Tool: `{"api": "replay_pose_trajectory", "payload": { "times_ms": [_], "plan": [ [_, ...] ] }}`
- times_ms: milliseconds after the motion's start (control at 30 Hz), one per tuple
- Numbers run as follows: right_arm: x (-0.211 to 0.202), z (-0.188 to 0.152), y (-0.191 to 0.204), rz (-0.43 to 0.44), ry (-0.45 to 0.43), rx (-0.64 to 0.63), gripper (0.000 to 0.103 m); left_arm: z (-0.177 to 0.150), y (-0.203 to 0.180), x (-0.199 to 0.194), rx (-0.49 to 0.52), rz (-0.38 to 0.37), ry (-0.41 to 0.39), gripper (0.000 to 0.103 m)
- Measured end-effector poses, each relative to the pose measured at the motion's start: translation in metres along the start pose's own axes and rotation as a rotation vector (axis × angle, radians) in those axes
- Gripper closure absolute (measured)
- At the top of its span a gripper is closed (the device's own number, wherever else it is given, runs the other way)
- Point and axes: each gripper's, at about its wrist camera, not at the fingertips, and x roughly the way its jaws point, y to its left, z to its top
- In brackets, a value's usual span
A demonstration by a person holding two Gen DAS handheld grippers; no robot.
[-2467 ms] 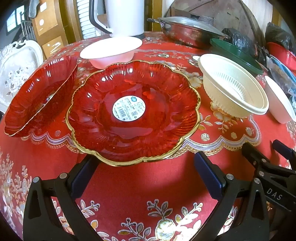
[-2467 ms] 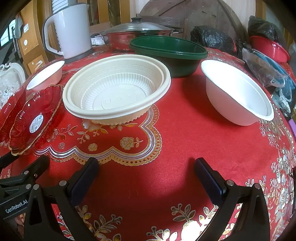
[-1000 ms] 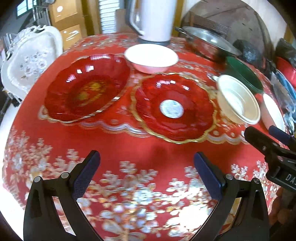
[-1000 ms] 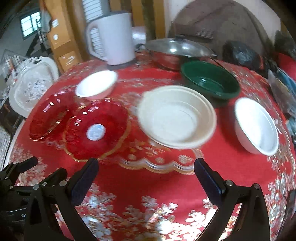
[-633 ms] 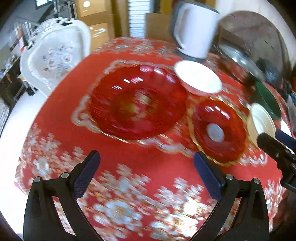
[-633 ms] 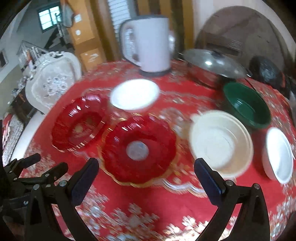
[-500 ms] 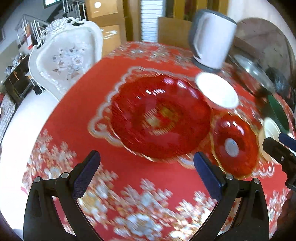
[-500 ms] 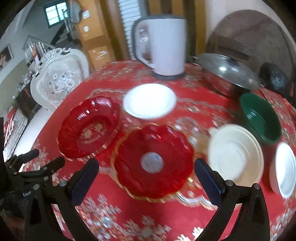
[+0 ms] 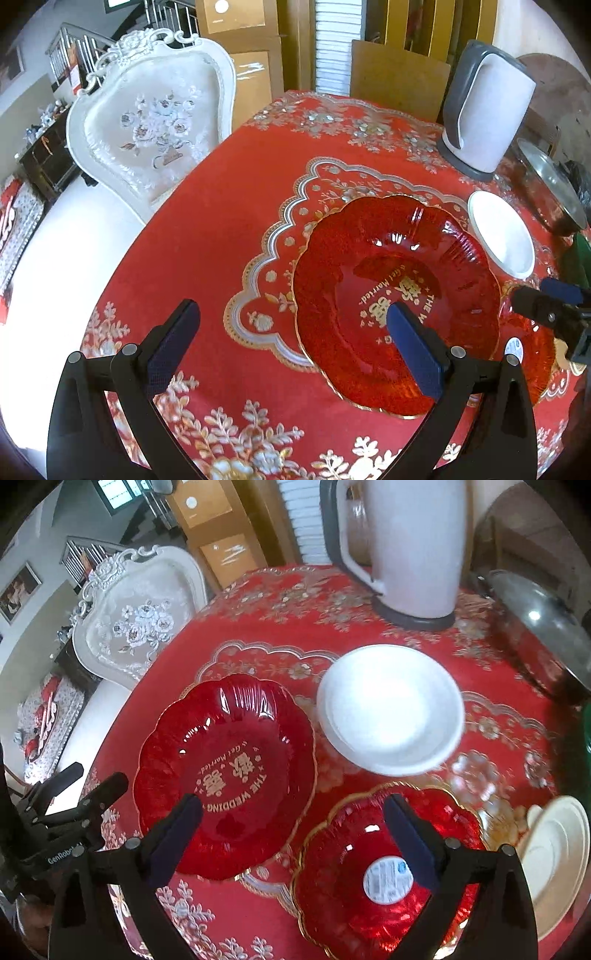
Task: Organize plates and bowls
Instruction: 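Move the left tool toward the rim of the large red 'THE WEDDING' plate, then close the left tool on the wedding plate rim and lift it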
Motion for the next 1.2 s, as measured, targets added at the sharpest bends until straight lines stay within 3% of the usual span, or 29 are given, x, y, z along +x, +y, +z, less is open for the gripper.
{"api": "replay_pose_trajectory", "payload": {
  "times_ms": [167,267,467,700,767,833,967,1033,1200],
  "plan": [
    [0.016,0.011,0.001,0.016,0.053,0.012,0.019,0.005,0.007,0.017,-0.016,-0.035,0.046,0.001],
    [0.022,0.014,0.004,0.014,0.073,0.009,0.019,0.008,0.005,0.023,-0.007,-0.042,0.058,0.001],
    [0.035,0.019,0.010,-0.002,0.115,0.006,0.020,0.009,-0.001,0.031,0.028,0.014,0.071,0.001],
    [0.055,0.023,0.007,0.004,0.173,0.022,0.042,0.008,0.009,0.047,-0.064,0.005,0.171,0.001],
    [0.059,0.023,0.011,-0.008,0.184,-0.006,0.042,0.008,0.010,0.050,-0.073,0.011,0.184,0.007],
    [0.064,0.023,0.012,-0.012,0.198,-0.016,0.049,0.008,0.010,0.053,-0.077,0.012,0.203,0.025],
    [0.065,0.023,0.009,-0.021,0.195,-0.024,0.059,0.004,0.006,0.064,-0.086,-0.007,0.265,0.038],
    [0.066,0.024,0.009,-0.029,0.196,-0.034,0.066,0.002,0.004,0.067,-0.089,-0.007,0.285,0.058],
    [0.068,0.023,0.006,-0.047,0.209,-0.045,0.074,-0.004,0.000,0.078,-0.131,-0.068,0.338,0.075]
  ]
}}
